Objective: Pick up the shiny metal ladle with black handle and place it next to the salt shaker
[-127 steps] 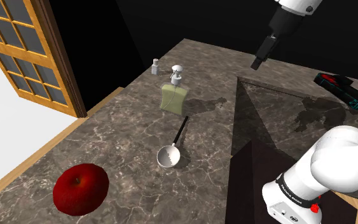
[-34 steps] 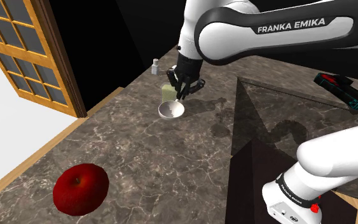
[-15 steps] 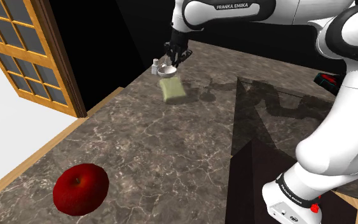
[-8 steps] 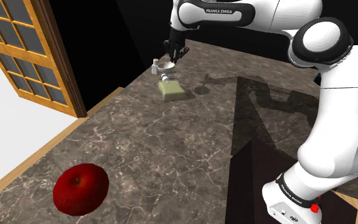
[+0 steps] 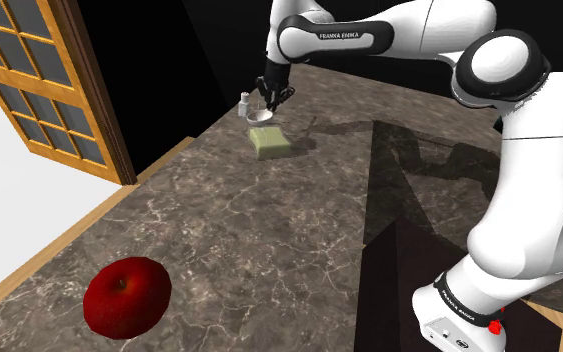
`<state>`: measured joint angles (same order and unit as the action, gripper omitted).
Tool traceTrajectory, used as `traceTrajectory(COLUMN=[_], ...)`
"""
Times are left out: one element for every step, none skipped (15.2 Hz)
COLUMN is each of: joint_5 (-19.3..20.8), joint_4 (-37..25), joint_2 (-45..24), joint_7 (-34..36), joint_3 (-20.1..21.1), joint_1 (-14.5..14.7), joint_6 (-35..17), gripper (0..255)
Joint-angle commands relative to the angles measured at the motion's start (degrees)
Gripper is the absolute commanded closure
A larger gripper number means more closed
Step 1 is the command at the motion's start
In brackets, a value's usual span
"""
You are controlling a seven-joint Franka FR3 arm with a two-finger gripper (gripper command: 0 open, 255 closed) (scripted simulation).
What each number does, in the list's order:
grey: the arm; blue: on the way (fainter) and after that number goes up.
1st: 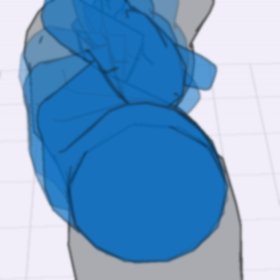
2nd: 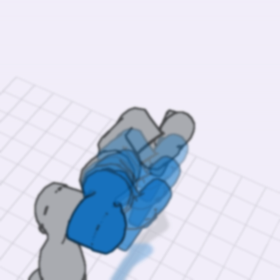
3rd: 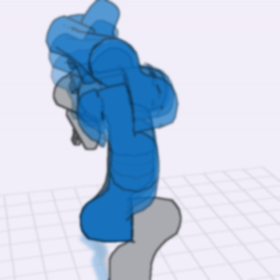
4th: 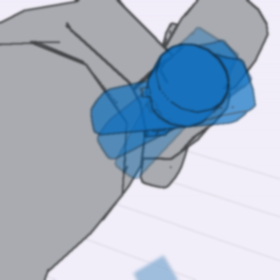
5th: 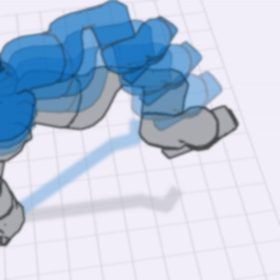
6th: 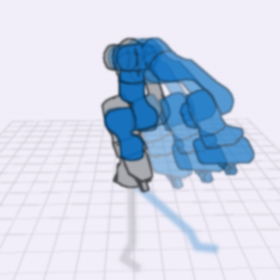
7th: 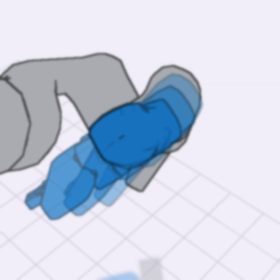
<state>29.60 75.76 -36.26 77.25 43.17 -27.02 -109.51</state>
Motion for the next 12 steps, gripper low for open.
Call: traceTrajectory(joint_5=[0.18, 0.34, 0.51, 0.68, 0.87, 1.06, 1.26, 1.46, 1.67, 1.89, 2.11, 2.34], joint_4=[1.69, 2.25, 2.79, 3.32, 3.82, 4.31, 4.77, 5.22, 5.65, 6.06, 6.45, 6.83], joint_2=[0.05, -0.10, -0.26, -0.43, -0.62, -0.82, -1.02, -1.24, -1.47, -1.70, -1.95, -2.21], joint_7=[0.34, 0.51, 0.68, 0.86, 1.03, 1.21, 1.39, 1.56, 1.74, 1.93, 2.11, 2.29], joint_3=[-0.07, -0.16, -0.27, -0.38, -0.49, -0.62, -0.75, -0.88, -1.02, -1.17, -1.32, -1.48], joint_1=[-0.45, -0.53, -0.60, -0.65, -0.70, -0.74, -0.76, -0.78, -0.79, -0.79, -0.78, -0.76], joint_6=[-1.54, -2.19, -2.83, -3.46, -4.09, -4.71, -5.32, -5.92, -6.52, -7.10, -7.69, -8.26], gripper=[255, 255, 255, 255, 255, 255, 255, 255, 255, 255, 255, 255])
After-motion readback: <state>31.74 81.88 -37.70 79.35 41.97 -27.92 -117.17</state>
